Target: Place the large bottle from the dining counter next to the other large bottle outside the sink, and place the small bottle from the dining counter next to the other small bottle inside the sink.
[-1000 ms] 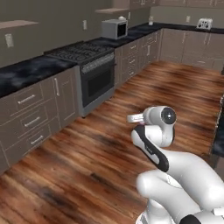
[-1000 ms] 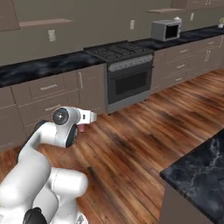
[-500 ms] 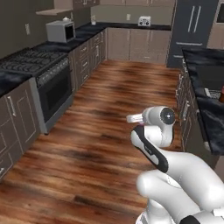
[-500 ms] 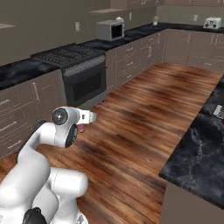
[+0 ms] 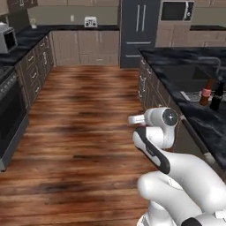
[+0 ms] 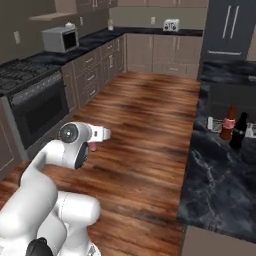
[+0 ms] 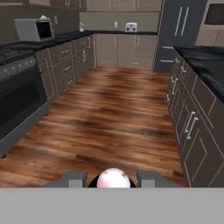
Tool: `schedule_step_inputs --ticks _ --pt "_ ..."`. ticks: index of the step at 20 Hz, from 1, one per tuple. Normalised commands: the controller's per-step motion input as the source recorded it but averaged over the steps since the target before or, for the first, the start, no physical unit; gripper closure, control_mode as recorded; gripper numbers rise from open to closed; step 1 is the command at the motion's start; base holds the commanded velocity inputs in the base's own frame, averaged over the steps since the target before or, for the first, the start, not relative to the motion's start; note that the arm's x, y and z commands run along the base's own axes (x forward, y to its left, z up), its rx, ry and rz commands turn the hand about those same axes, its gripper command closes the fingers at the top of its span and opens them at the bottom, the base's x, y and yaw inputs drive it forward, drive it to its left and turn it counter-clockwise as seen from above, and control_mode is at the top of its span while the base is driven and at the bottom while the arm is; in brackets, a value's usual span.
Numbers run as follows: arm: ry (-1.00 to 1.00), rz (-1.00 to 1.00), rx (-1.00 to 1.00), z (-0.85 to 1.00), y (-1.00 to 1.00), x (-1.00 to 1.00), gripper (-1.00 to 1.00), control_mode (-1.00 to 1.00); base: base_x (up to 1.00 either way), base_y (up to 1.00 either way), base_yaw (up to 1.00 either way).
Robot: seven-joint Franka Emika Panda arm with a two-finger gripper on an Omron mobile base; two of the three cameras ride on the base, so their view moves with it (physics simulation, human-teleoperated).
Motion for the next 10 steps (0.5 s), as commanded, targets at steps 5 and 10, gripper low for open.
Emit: schedule_step_inputs --ticks 5,10 --pt "0.00 0.00 0.00 0.00 0.00 0.00 1.00 1.00 1.00 0.43 -0.46" --pt "0.00 0.00 0.00 0.00 0.00 0.00 1.00 1.00 0.91 0.57 -0.46"
